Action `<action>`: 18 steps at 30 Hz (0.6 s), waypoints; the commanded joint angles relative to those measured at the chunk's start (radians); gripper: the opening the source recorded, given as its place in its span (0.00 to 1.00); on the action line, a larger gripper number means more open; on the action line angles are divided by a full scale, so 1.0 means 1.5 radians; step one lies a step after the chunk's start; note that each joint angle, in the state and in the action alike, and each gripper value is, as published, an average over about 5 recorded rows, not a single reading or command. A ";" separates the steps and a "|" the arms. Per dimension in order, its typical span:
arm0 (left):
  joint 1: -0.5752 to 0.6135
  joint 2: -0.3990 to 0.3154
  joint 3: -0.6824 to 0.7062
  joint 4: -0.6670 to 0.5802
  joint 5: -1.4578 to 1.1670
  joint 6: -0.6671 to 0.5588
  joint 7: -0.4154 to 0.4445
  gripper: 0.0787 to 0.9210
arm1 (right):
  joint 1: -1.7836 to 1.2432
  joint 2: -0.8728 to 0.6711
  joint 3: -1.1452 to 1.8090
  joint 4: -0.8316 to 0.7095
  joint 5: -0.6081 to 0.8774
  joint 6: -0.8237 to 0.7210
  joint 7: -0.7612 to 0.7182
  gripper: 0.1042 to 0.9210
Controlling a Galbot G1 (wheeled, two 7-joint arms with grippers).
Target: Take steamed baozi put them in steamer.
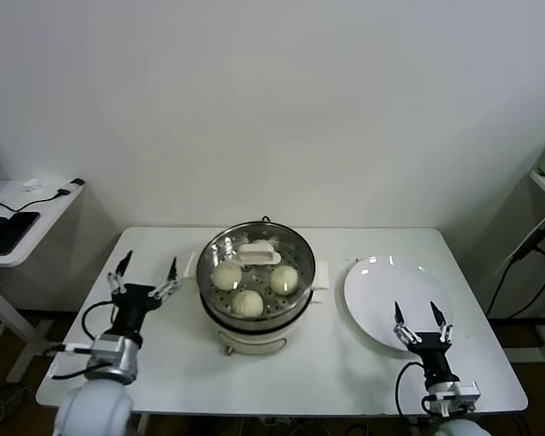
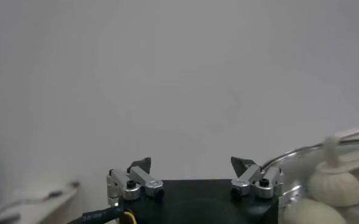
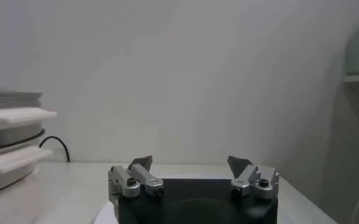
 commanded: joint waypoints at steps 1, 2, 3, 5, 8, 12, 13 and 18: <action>0.058 0.042 -0.082 0.172 -0.225 -0.158 0.005 0.88 | 0.004 0.003 -0.003 -0.002 0.002 0.006 0.005 0.88; 0.056 0.042 -0.075 0.188 -0.216 -0.168 0.005 0.88 | 0.005 0.004 -0.004 -0.003 0.003 0.005 0.005 0.88; 0.054 0.042 -0.069 0.203 -0.206 -0.178 0.006 0.88 | 0.005 0.005 -0.005 -0.004 0.004 0.004 0.006 0.88; 0.051 0.040 -0.054 0.234 -0.185 -0.203 0.008 0.88 | 0.007 0.008 -0.009 -0.004 0.003 0.002 0.007 0.88; 0.049 0.038 -0.031 0.264 -0.169 -0.232 0.014 0.88 | 0.010 0.013 -0.013 -0.004 0.000 -0.002 0.009 0.88; 0.047 0.033 -0.003 0.284 -0.159 -0.239 0.021 0.88 | 0.012 0.017 -0.014 -0.006 -0.003 -0.007 0.011 0.88; 0.047 0.031 0.002 0.287 -0.155 -0.240 0.022 0.88 | 0.011 0.017 -0.014 -0.006 -0.004 -0.009 0.011 0.88; 0.048 0.027 0.018 0.284 -0.153 -0.240 0.024 0.88 | 0.007 0.017 -0.010 -0.004 -0.003 -0.013 0.012 0.88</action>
